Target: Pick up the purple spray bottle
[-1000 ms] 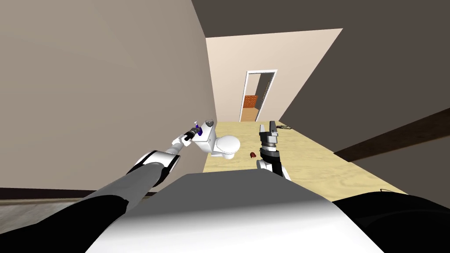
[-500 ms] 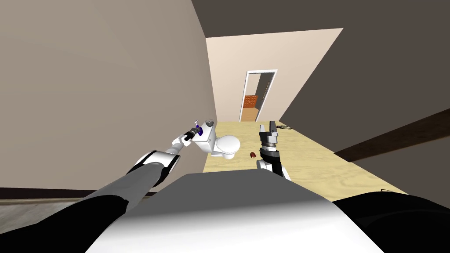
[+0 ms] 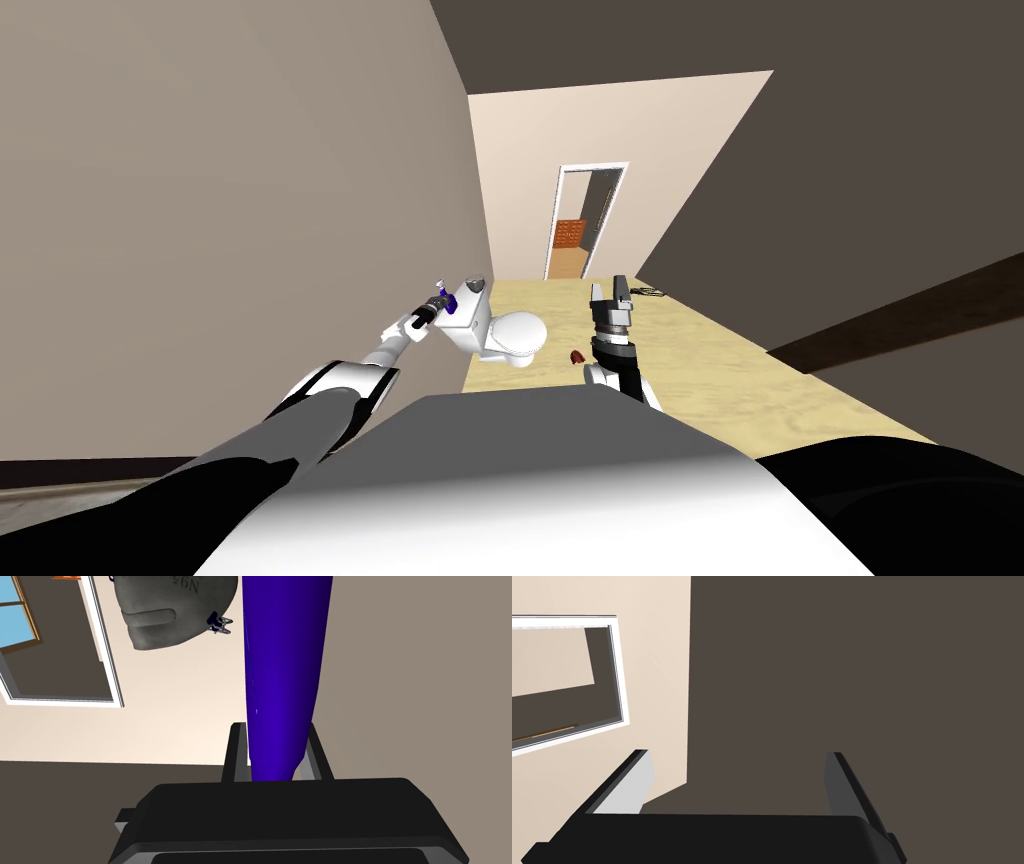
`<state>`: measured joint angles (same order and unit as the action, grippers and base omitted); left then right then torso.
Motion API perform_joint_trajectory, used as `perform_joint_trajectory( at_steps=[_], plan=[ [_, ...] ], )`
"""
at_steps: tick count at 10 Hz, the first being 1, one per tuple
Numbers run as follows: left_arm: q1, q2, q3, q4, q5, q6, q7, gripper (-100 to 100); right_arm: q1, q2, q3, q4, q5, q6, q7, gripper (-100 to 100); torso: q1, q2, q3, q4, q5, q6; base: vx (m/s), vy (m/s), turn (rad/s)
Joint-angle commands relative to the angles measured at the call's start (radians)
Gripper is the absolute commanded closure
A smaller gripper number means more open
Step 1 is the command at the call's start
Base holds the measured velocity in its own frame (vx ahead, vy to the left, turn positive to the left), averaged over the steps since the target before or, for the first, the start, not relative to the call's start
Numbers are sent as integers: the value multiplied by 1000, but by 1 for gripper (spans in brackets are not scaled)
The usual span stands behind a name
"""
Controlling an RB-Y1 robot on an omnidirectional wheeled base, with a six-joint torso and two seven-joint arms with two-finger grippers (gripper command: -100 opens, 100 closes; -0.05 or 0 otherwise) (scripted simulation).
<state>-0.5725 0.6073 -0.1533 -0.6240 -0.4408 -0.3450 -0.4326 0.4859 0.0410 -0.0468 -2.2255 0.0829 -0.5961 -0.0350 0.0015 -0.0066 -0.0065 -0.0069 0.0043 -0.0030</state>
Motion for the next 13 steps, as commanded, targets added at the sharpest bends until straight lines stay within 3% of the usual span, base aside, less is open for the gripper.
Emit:
perform_joint_trajectory(
  at_steps=[1, 3, 5, 6, 8, 9, 12, 13],
  plan=[
    [50, 13, 5, -50, -1, 15, 17, 100, 0, 0, 0, 0, 0, 0, 0, 0, 0, 0, 0, 0, 0, 0, 97, -32, 24],
    [92, 13, 5, -84, -1, 15, 17, 100, 0, 0, 0, 0, 0, 0, 0, 0, 2, -2, -3, -4, 2, 0, 34, -3, 1],
    [94, 13, 5, -118, -1, 15, 17, 100, 0, 0, 0, 0, 0, 0, 0, 0, 4, 0, -4, -8, 6, 0, -11, 4, 6],
    [139, 36, 35, -153, -1, 29, 34, 100, 0, 0, 0, 0, 0, 0, 0, 0, 4, 1, -4, -8, 6, 0, 69, -33, -13],
    [204, 36, 35, -217, -1, 29, 34, 100, 0, 0, 0, 0, 0, 0, 0, 0, 3, -5, -8, -10, 6, 0, 80, -20, 22],
    [241, 59, 64, -264, -1, 42, 50, 100, 0, 0, 0, 0, 0, 0, 0, 0, 4, -5, -8, -10, 7, 1, 95, -21, -10],
    [318, 59, 64, -353, -1, 42, 50, 100, 0, 0, 0, 0, 0, 0, 0, 0, 5, -6, -9, -11, 7, 1, 55, -9, 9],
    [353, 82, 94, -391, -1, 55, 67, 100, 0, 0, 0, 0, 0, 0, 0, 0, 5, -3, -8, -12, 8, 2, 82, -21, -11]
  ],
)
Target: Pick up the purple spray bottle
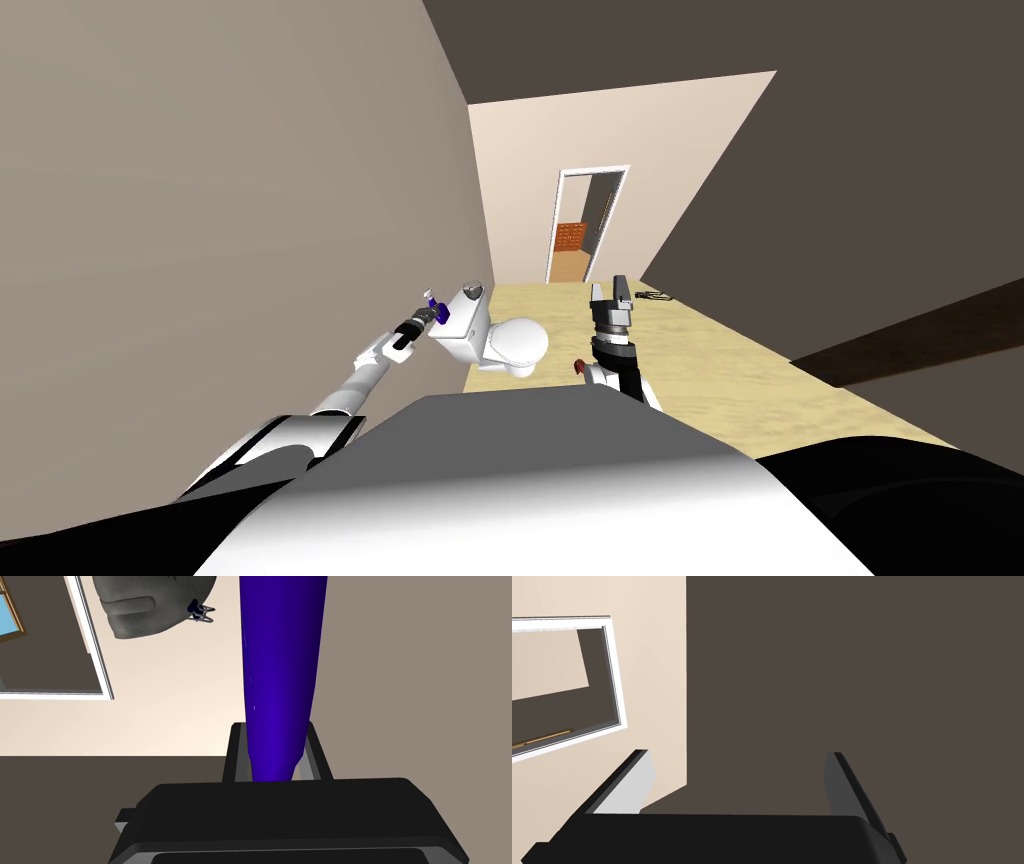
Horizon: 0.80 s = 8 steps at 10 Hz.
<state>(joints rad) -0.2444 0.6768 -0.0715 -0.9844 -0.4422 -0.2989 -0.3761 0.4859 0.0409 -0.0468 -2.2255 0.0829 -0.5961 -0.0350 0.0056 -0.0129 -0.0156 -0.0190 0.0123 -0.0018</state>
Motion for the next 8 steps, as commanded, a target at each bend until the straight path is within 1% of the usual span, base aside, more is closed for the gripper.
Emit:
perform_joint_trajectory(
  at_steps=[1, 3, 4, 5, 7, 8],
  plan=[
    [50, 12, 12, -50, 0, 9, 10, 100, 0, 0, 0, 0, 0, 0, 0, 0, 0, 0, 0, 0, 0, 0, 90, -27, 18],
    [102, 12, 12, -96, 0, 9, 10, 100, 0, 0, 0, 0, 0, 0, 0, 0, 0, 1, -1, -2, 1, 0, 31, -5, -3],
    [102, 12, 12, -118, 0, 9, 10, 100, 0, 0, 0, 0, 0, 0, 0, 0, 1, 3, -1, -4, 4, -1, 0, 0, 0],
    [145, 35, 42, -149, 0, 23, 27, 100, 0, 0, 0, 0, 0, 0, 0, 0, 1, 4, 0, -5, 4, 0, 60, -22, 0],
    [199, 35, 42, -201, 0, 23, 27, 100, 0, 0, 0, 0, 0, 0, 0, 0, 0, -1, -3, -6, 4, -1, 80, -21, 13],
    [214, 35, 42, -244, 0, 23, 27, 100, 0, 0, 0, 0, 0, 0, 0, 0, 0, 0, -3, -6, 4, 0, 14, -2, 4]
  ],
)
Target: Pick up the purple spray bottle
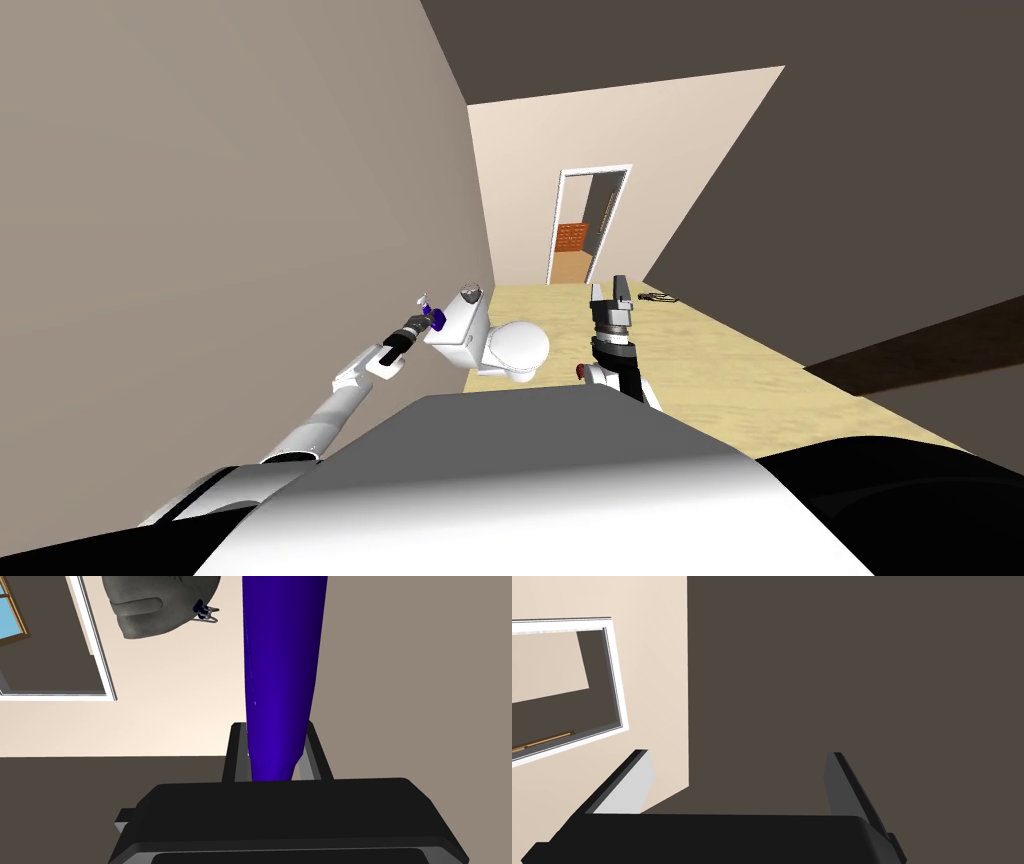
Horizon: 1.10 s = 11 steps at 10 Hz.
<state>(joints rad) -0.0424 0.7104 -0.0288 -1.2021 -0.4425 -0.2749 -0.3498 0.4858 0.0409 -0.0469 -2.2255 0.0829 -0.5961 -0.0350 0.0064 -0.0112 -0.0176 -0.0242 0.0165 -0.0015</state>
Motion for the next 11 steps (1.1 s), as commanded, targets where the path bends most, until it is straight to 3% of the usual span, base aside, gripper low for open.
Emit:
perform_joint_trajectory(
  at_steps=[1, 4, 5, 8, 9, 11],
  plan=[
    [50, 25, 29, -50, 1, 12, 17, 100, 0, 0, 0, 0, 0, 0, 0, 0, 0, 0, 0, 0, 0, 0, 64, -26, -10],
    [124, 25, 29, -149, 1, 12, 17, 100, 0, 0, 0, 0, 0, 0, 0, 0, 0, -2, -1, -1, 0, 0, 58, -13, 12],
    [167, 48, 59, -186, 1, 26, 34, 100, 0, 0, 0, 0, 0, 0, 0, 0, 0, 0, 0, 0, 0, 1, 87, -24, -6],
    [236, 48, 59, -271, 1, 26, 34, 100, 0, 0, 0, 0, 0, 0, 0, 0, 0, -1, -1, 0, 0, 0, 47, -13, 7],
    [273, 71, 89, -298, 1, 39, 50, 100, 0, 0, 0, 0, 0, 0, 0, 0, 0, 1, 1, 1, 0, 1, 73, -9, -8],
    [336, 71, 89, -361, 1, 39, 50, 100, 0, 0, 0, 0, 0, 0, 0, 0, -1, -3, -1, 0, -1, 1, 78, -17, 12]
  ],
)
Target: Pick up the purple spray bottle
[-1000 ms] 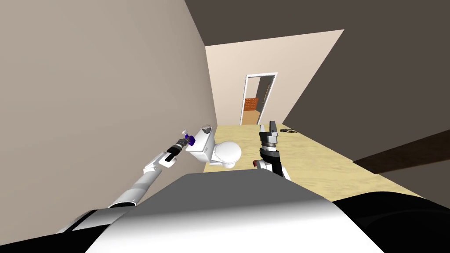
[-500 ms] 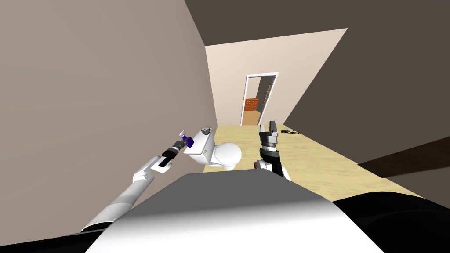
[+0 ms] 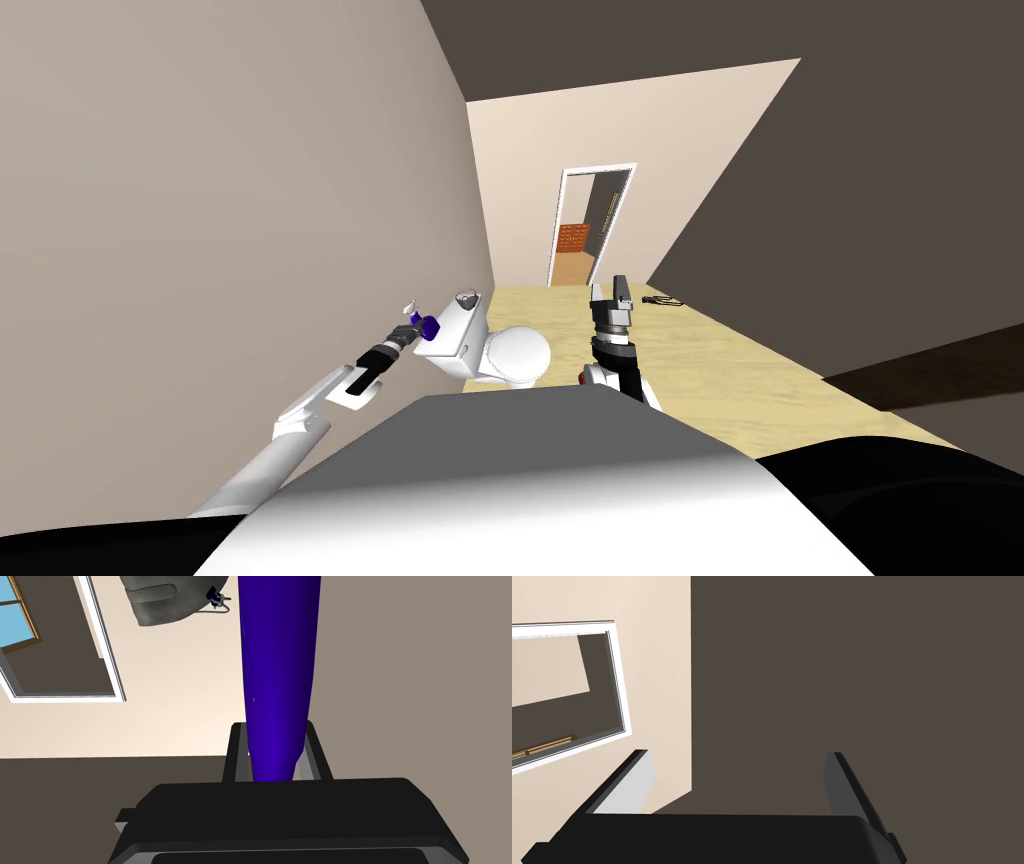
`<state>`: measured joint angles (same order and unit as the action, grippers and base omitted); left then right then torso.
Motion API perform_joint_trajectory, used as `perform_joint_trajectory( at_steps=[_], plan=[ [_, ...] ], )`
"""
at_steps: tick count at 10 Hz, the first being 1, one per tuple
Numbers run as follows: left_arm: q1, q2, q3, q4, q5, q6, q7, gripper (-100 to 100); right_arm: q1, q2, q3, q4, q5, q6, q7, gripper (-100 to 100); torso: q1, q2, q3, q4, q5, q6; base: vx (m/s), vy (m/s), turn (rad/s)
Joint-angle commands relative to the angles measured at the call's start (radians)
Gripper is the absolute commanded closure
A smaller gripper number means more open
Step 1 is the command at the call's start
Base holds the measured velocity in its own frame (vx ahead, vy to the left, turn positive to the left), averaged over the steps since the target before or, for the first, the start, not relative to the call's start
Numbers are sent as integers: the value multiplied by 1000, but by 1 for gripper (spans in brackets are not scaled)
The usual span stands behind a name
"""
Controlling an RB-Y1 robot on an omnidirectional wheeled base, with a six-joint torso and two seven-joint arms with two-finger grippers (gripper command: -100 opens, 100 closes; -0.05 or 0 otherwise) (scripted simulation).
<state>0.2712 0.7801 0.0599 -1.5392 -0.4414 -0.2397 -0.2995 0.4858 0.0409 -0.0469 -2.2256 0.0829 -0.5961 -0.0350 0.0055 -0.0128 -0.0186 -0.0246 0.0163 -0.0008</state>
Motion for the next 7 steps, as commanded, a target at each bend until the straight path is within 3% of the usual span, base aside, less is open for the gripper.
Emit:
perform_joint_trajectory(
  at_steps=[1, 2, 4, 5, 6, 7],
  plan=[
    [34, 1, 0, -50, 0, 4, 0, 100, 0, 0, 0, 0, 0, 0, 0, 0, 0, 0, 0, 0, 0, 0, 9, -8, -2],
    [76, 24, 29, -85, 0, 17, 17, 100, 0, 0, 0, 0, 0, 0, 0, 0, 0, 2, 1, 1, 0, 0, 66, -25, 2],
    [136, 24, 29, -146, 0, 17, 17, 100, 0, 0, 0, 0, 0, 0, 0, 0, -1, -1, 0, 0, -1, 0, 76, -19, 11],
    [146, 24, 29, -172, 0, 17, 17, 100, 0, 0, 0, 0, 0, 0, 0, 0, -1, 0, 0, 0, -1, 0, 14, -3, 1],
    [130, 19, 25, -151, -3, 20, 14, 100, 0, 0, 0, 0, 0, 0, 0, 0, 0, 2, 1, 1, -1, 0, 0, 0, 0],
    [132, 19, 24, -155, -3, 21, 14, 0, 0, 0, 0, 0, 0, 0, 0, 0, 0, 3, 2, 1, -1, 0, 0, 0, 0]
  ],
)
